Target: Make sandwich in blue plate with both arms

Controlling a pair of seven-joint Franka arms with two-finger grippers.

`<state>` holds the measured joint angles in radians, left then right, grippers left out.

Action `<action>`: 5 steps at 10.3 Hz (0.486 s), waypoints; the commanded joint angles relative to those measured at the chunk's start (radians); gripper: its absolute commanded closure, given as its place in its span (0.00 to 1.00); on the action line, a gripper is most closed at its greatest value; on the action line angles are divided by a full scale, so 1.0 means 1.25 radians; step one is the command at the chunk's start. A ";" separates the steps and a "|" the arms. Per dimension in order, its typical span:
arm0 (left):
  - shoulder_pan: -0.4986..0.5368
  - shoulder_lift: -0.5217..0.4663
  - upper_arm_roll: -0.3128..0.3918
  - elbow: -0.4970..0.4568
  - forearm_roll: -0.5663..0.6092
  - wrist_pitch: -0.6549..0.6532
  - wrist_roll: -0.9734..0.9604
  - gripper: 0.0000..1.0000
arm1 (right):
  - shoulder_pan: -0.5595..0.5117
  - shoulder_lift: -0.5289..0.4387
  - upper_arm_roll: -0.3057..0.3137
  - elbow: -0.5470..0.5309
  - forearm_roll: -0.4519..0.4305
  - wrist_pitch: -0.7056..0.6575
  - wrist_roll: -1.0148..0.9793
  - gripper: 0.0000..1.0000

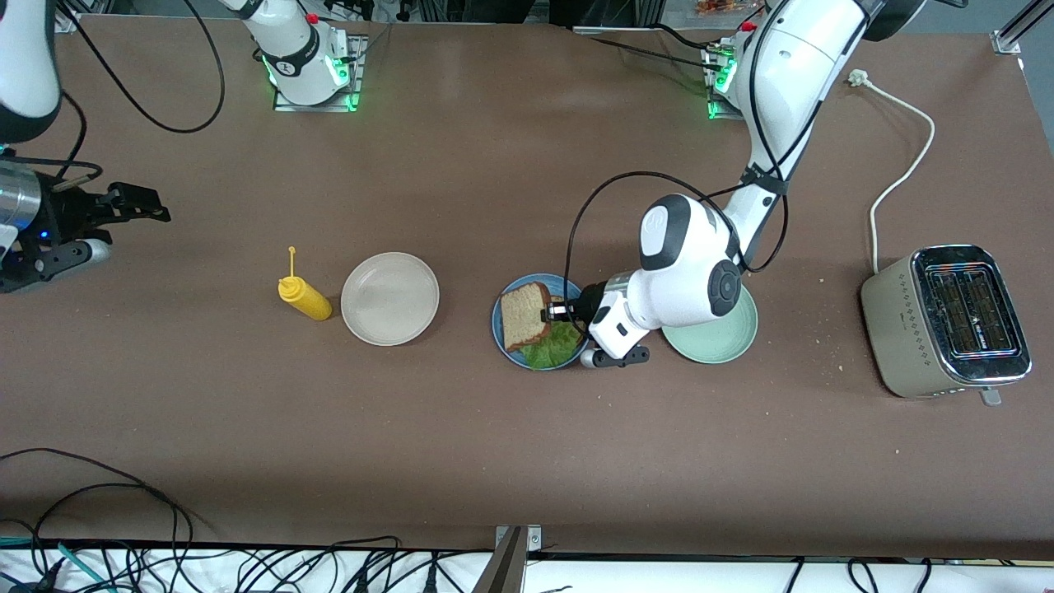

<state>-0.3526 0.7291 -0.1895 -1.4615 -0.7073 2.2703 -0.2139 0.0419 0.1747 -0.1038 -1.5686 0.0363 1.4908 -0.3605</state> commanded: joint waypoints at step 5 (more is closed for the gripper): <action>0.021 0.014 0.084 -0.019 -0.024 -0.007 0.143 0.00 | -0.074 -0.202 0.112 -0.142 -0.008 0.119 0.374 0.00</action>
<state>-0.3362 0.7562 -0.1019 -1.4700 -0.7073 2.2696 -0.0980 -0.0050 -0.0166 0.0150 -1.7087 -0.0145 1.6064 0.0975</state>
